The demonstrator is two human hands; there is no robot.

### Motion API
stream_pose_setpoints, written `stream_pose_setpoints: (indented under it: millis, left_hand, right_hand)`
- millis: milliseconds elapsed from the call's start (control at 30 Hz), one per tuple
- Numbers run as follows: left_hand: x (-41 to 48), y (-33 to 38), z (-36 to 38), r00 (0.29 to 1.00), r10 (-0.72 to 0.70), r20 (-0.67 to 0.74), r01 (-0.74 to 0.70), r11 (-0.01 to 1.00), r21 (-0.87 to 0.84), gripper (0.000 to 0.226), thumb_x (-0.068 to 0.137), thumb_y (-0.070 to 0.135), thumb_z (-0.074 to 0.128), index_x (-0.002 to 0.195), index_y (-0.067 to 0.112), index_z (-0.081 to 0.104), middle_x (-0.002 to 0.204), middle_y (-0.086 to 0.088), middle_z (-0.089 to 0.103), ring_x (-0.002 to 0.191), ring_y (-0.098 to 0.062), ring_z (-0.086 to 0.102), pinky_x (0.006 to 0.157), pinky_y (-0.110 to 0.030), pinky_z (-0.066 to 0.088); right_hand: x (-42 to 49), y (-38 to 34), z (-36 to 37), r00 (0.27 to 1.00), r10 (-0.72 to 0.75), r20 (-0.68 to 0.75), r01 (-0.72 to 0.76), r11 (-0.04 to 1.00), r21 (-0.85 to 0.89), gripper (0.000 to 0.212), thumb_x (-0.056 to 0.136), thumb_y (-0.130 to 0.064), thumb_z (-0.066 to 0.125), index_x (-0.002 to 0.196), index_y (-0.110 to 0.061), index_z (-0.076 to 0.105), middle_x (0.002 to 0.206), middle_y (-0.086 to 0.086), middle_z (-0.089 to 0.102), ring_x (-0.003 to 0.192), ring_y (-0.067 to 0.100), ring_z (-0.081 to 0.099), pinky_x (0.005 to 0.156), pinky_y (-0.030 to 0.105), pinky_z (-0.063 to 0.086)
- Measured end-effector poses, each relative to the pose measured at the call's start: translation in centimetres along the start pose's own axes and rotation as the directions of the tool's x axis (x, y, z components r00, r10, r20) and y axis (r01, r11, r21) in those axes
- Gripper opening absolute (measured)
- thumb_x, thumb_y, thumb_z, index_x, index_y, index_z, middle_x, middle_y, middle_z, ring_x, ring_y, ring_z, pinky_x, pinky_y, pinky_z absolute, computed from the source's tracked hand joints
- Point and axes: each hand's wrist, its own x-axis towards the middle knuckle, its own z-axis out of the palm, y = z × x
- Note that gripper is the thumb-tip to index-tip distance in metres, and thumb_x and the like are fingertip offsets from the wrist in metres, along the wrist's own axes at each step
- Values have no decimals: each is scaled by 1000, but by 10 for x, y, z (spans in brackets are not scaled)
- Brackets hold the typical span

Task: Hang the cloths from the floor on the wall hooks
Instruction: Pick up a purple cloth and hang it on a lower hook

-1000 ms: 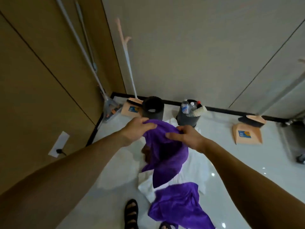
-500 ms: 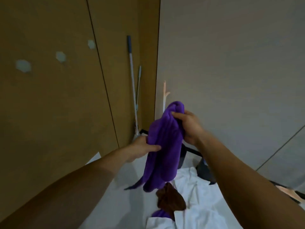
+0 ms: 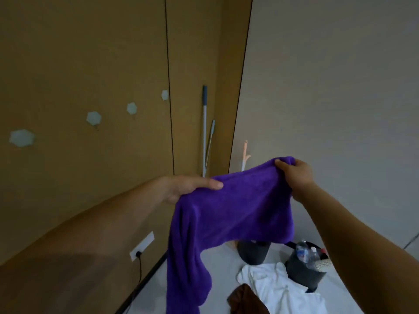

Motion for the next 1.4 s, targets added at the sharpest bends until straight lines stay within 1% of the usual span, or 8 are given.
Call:
stream_pose_setpoints:
  millis: [133, 267, 500, 633, 800, 933, 1167, 1400]
  left_hand:
    - [-28, 28, 12, 977, -118, 177, 80, 975, 209, 41, 68, 20, 83, 106, 12, 73, 115, -12, 69, 108, -30, 65, 103, -47, 44]
    - [-32, 46, 22, 958, 205, 202, -166, 966, -197, 30, 83, 21, 70, 111, 11, 71, 116, -8, 68, 105, -22, 65, 103, -38, 45]
    - [-33, 76, 23, 922, 341, -183, -387, 801, -456, 44, 84, 33, 64, 119, 6, 60, 116, -15, 63, 105, -29, 60, 110, -44, 36]
    - [-34, 84, 28, 903, 351, -248, -430, 754, -496, 40, 89, 30, 55, 121, 6, 56, 113, -16, 62, 103, -29, 59, 106, -43, 39]
    - [-31, 82, 39, 897, 329, -294, -436, 765, -474, 40, 85, 22, 61, 120, 2, 55, 121, -19, 59, 110, -32, 58, 106, -46, 40]
    - [-29, 73, 42, 917, 264, -300, -382, 798, -466, 37, 79, 17, 64, 112, 4, 55, 115, -18, 58, 106, -32, 56, 109, -45, 36]
    - [-48, 48, 31, 936, 37, -349, -162, 929, -334, 41, 67, 1, 61, 107, 1, 55, 105, -17, 62, 83, -24, 62, 81, -35, 50]
    - [-79, 14, 4, 823, -208, -529, 179, 978, -105, 36, 83, 30, 71, 111, 8, 64, 108, -14, 70, 98, -29, 67, 86, -44, 55]
  right_hand:
    - [6, -16, 10, 989, -147, -9, 144, 980, -136, 12, 85, -22, 71, 76, -14, 68, 75, 8, 67, 69, 20, 60, 69, 33, 53]
    - [-2, -9, 20, 991, -133, -15, 128, 974, -188, 25, 85, -27, 70, 79, -4, 67, 76, 13, 66, 72, 24, 59, 74, 44, 52]
    - [-29, 19, 25, 933, 170, 318, -171, 985, -25, 39, 93, -49, 52, 104, -13, 62, 100, 10, 65, 91, 27, 60, 75, 37, 53]
    - [-57, 39, 14, 816, 330, 475, -293, 944, -153, 31, 99, -32, 44, 88, -11, 63, 84, 12, 70, 65, 22, 61, 59, 31, 49]
    - [-61, 36, 11, 715, 309, 627, -493, 859, 138, 96, 81, -85, 17, 98, -5, 67, 99, 14, 71, 95, 34, 69, 77, 40, 55]
    - [-60, 25, 1, 689, 233, 687, -407, 908, 101, 79, 81, -81, 31, 90, -11, 68, 74, 4, 66, 67, 18, 65, 64, 30, 48]
    - [-57, 5, -9, 912, 101, 398, -267, 883, 385, 6, 92, -8, 58, 96, -4, 59, 89, 14, 60, 77, 20, 60, 69, 30, 49]
    - [-44, -21, -23, 992, 53, 116, -89, 940, 330, 16, 93, -2, 54, 104, -12, 59, 81, 2, 57, 66, 11, 51, 57, 24, 42]
